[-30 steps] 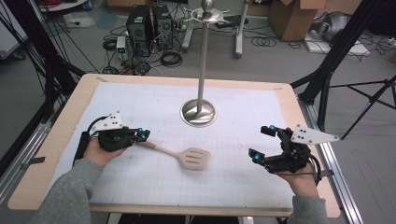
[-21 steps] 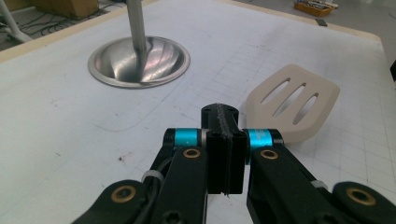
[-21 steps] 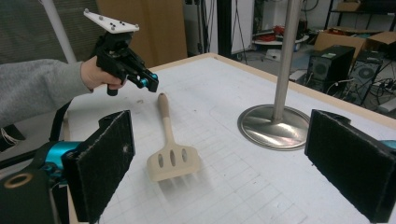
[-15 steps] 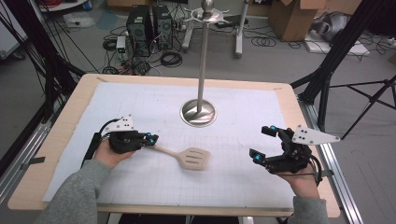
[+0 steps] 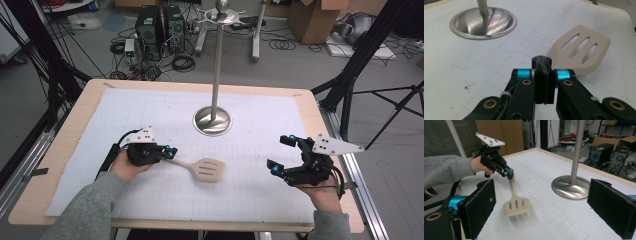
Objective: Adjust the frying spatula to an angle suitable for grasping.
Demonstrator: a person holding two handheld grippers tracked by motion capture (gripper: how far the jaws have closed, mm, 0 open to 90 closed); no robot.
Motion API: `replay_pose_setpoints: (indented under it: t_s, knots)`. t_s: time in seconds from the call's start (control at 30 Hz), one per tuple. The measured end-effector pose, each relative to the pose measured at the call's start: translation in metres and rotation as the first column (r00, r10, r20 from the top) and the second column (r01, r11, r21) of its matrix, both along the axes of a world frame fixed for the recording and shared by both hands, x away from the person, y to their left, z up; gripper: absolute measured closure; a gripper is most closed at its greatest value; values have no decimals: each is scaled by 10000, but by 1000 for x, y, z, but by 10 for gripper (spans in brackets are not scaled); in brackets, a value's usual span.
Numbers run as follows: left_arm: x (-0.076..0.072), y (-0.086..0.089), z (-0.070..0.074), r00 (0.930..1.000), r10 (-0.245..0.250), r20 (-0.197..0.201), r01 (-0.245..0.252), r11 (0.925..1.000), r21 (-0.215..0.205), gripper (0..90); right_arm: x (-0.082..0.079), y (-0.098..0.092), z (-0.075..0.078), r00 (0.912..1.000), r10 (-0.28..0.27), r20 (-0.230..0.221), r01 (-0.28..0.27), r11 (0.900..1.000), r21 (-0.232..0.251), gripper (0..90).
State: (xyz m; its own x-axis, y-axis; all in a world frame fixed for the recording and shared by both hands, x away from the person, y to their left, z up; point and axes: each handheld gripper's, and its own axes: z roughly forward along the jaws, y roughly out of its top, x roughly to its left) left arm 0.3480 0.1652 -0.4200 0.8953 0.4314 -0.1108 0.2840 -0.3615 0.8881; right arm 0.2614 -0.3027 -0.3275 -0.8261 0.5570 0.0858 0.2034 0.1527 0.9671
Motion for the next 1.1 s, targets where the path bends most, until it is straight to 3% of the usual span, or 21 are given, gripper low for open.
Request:
replay_pose_setpoints:
  t_s: [0.17,0.4,0.6,0.73,0.87,1.1]
  knots:
    - [2,-1,-1,10000,9,-17,-9,10000,9,896,0,2,-1,10000,56,-62,-56,9999,-83,74]
    - [5,-9,-8,9998,-122,-131,127,9989,450,896,0,3,-1,9999,110,-74,-111,9999,-25,74]
    - [6,-16,-8,9995,-245,-175,253,9986,462,896,1,6,-4,9994,349,-85,-350,9993,-138,74]
    - [7,-18,-9,9996,-202,-197,207,9995,229,896,1,7,-3,9991,421,-57,-421,9990,-118,74]
    - [9,-20,-12,9995,-148,-264,162,9984,546,896,-1,5,-3,9994,350,-69,-350,9993,-113,74]
    - [11,-23,-18,9991,-255,-339,278,9972,695,896,-1,4,-3,9994,345,-89,-345,9994,18,74]
